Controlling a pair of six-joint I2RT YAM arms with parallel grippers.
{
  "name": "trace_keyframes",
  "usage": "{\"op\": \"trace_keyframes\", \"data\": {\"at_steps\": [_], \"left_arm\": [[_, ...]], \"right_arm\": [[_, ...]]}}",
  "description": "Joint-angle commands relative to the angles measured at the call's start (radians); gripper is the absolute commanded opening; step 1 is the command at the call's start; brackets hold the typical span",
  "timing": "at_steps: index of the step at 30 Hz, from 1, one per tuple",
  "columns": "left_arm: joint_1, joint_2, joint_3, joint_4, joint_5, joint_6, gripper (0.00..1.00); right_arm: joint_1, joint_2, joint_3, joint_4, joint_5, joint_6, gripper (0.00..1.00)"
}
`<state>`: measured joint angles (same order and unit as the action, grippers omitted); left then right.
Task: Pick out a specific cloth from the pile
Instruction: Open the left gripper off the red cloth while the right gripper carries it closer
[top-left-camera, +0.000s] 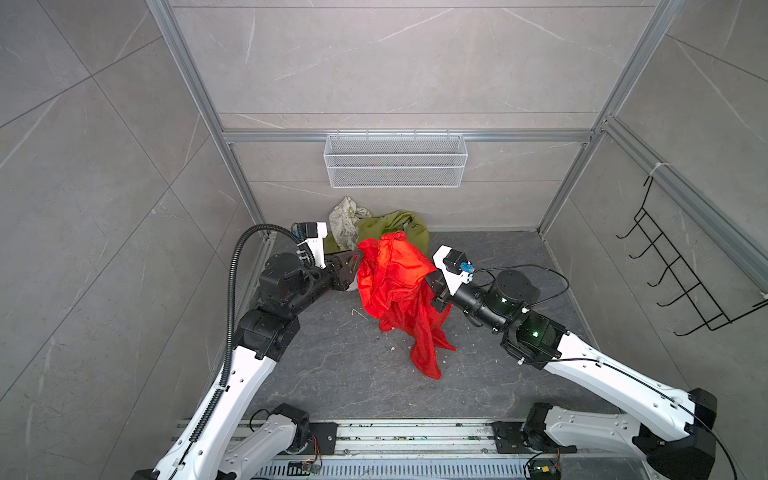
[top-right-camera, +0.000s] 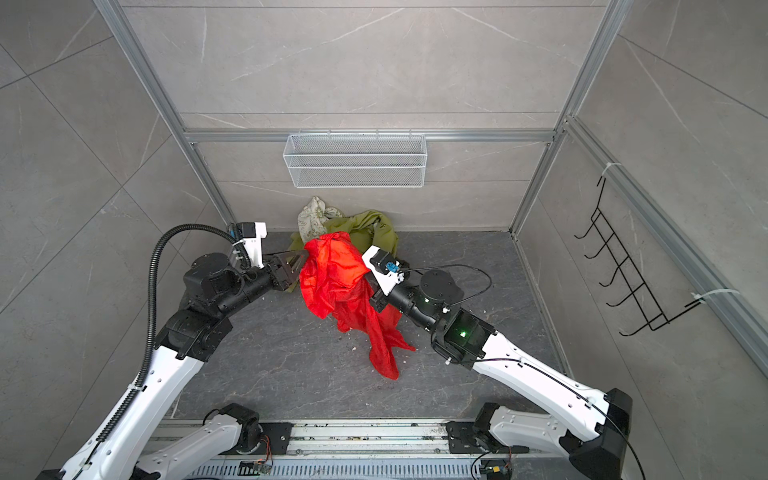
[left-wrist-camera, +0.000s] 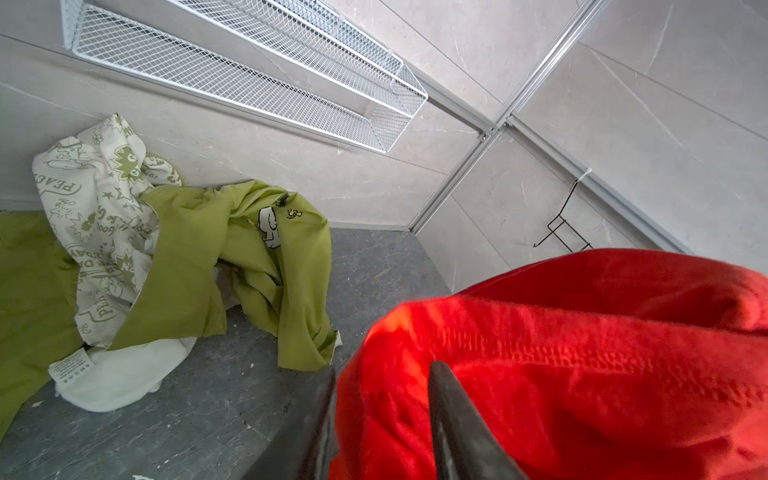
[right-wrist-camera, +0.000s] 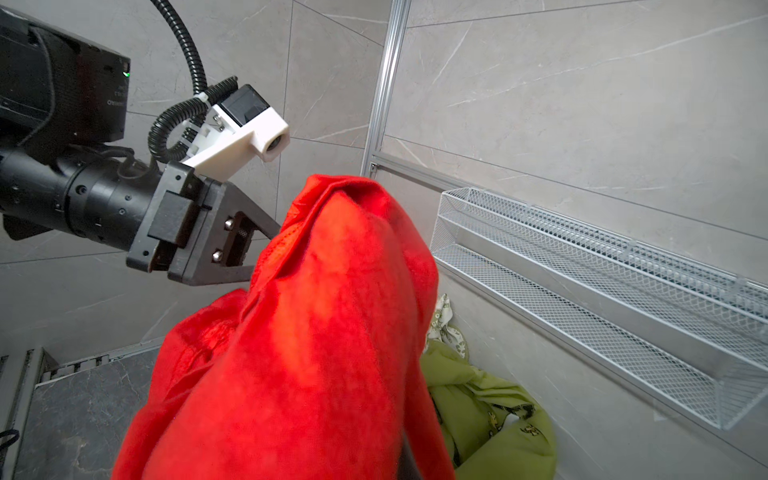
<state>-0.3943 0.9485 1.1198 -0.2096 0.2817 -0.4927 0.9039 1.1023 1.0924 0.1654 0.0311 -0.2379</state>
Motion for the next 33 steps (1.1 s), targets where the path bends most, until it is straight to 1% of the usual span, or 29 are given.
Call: {"op": "trace_keyframes", "data": {"at_steps": [1,4,9,18,28,33], "left_arm": [[-0.005,-0.018,0.013,0.028,0.038,0.028,0.46],[-0.005,-0.026,0.007,0.028,0.038,0.028,0.49],[-0.005,-0.047,-0.008,0.023,0.029,0.027,0.50],[-0.003,-0.083,-0.027,0.007,-0.007,0.032,0.54],[-0.004,-0.097,-0.038,0.006,-0.010,0.020,0.54],[-0.004,-0.101,-0.029,-0.001,-0.019,0.027,0.54]], "right_arm": [[0.003,-0.044,0.026,-0.024,0.030,-0.020,0.00],[0.003,-0.058,0.026,-0.050,0.036,-0.019,0.00],[0.003,-0.080,0.019,-0.075,0.042,-0.003,0.00],[0.004,-0.117,0.006,-0.142,0.006,0.047,0.00],[0.014,-0.206,-0.020,-0.222,-0.012,0.179,0.00],[0.046,-0.245,0.034,-0.316,-0.033,0.246,0.00]]}}
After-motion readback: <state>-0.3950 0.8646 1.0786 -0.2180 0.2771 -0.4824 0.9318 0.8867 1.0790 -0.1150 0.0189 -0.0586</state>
